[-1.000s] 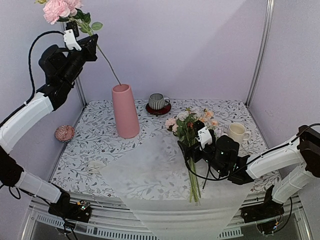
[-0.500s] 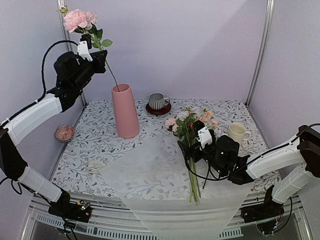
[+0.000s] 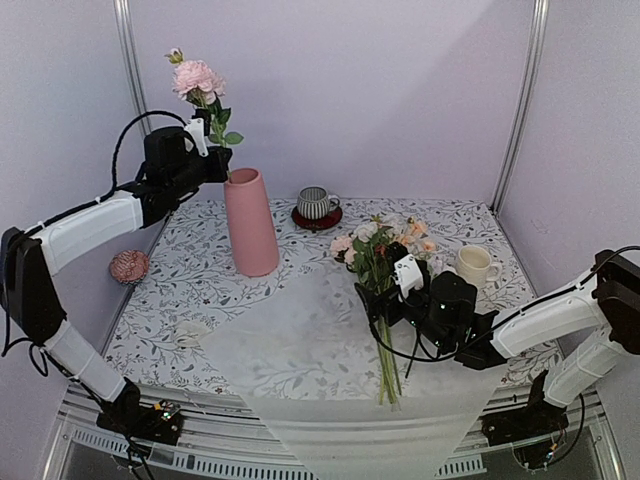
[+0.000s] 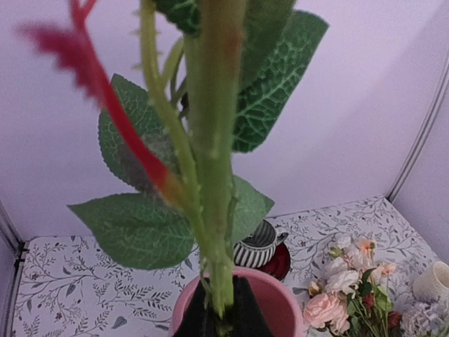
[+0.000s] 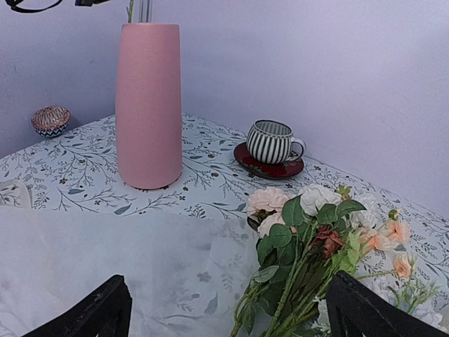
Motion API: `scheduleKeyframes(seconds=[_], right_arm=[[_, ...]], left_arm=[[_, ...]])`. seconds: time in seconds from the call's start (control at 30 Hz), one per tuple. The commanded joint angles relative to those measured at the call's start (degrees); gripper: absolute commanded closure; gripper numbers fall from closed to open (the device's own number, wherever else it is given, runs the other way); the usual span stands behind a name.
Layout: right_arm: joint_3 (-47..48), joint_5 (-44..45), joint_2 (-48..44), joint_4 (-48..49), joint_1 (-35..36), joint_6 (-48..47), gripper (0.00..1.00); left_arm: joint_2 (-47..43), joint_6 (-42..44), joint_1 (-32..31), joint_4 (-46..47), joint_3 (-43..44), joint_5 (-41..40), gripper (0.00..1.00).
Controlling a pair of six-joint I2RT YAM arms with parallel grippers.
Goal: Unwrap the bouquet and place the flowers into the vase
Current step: Place the fake flower in the vase.
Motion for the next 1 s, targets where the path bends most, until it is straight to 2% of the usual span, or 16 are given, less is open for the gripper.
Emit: scheduleKeyframes(seconds=[0.0,0.1,0.2,0.23,0.33,0.47,0.63,0.8,0.97], right_arm=[[1.4,-0.3,1.1,0.0,-0.2,-0.1,0.01],[1.7,-0.3,1.2,-0.1,-0.2,-0.1,0.01],[1.7,-0.3,1.3,-0.3,-0.3,-0.1,0.01],[1.8,-0.2,1.4,-0.3,-0.2,-0.1,0.01],[2.0,-0.2,1.5,-0.7,-0.2,-0.1,0.01],[2.6,0.2,2.4,-1.1,-0.3,-0.6,0.01],[3.2,0.0,2.6,-2.2,-0.3,-0.5,0.01],[5.1,-1.3,1.7,-6.9,-0.2,2.9,0.01],[7.0,-0.8,1.5,-11.3,-0.4,4.7,0.01]], left_arm=[[1.9,-1.6,0.6,-5.4,1.4,1.4,1.00],[2.5,-2.1,0.6,-6.9,2.0,1.4,0.87],[2.7,-2.3,0.5,-8.3,2.5,1.7,0.68],[2.8,-2.3,0.6,-8.7,2.7,1.7,0.57],[2.6,-2.9,0.6,-10.5,3.3,1.4,0.40],[1.0,-4.2,0.8,-11.9,1.8,1.7,0.25],[-1.3,-5.8,0.8,-10.5,-3.0,4.5,0.19],[-4.2,-7.4,0.8,-10.3,-6.0,6.4,0.18],[-11.0,-9.4,0.8,-10.2,-10.7,8.3,0.18]])
